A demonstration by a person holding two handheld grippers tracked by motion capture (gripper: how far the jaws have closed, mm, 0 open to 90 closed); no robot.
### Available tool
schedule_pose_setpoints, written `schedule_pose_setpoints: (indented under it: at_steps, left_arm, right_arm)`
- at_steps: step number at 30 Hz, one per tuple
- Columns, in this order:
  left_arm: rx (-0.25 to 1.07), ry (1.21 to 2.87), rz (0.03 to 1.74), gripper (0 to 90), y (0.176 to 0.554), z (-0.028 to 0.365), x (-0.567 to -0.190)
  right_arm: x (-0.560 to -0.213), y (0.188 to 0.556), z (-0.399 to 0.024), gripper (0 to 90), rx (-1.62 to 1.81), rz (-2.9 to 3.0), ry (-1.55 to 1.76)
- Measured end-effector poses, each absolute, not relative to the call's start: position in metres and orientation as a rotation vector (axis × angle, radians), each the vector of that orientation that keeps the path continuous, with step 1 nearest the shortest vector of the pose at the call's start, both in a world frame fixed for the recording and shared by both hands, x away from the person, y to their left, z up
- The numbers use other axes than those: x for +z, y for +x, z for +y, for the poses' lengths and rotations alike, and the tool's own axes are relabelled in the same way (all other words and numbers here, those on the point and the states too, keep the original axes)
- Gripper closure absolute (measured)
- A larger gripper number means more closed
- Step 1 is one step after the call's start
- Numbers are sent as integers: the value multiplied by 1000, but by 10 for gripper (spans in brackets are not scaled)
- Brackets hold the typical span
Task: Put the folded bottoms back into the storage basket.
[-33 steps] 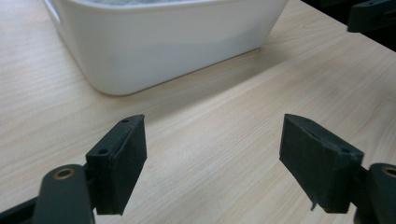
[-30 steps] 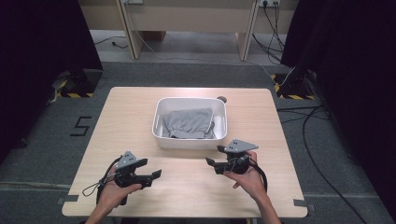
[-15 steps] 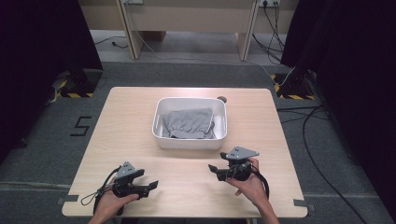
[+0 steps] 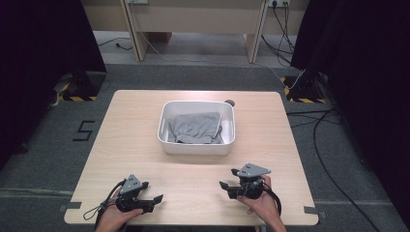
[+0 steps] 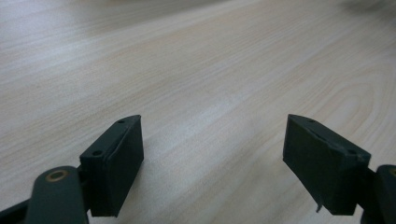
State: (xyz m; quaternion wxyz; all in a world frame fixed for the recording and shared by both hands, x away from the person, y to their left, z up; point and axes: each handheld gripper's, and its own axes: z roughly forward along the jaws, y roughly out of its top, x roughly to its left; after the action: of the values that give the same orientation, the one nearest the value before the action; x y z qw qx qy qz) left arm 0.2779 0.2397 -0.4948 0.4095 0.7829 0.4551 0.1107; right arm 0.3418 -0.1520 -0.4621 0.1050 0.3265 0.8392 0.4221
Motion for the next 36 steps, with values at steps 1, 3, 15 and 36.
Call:
schedule_pose_setpoints:
  at_steps: [1,3,15,36]
  left_arm:
    - [289,1978,1142,200,277,239,-495]
    - [304,1986,1133,200,274,238,-496]
    - [374,2012,1085,169,262,236,-500]
    - [414,2027,1048,67,253,231,-504]
  right_arm:
    - [-463,340,-152,327,1241,2470,963]
    - [-465,337,-153,324,1226,2470,956]
    - [-480,325,-161,254,1153,2471,1017]
    - [-492,291,-174,45,1048,2462,1020]
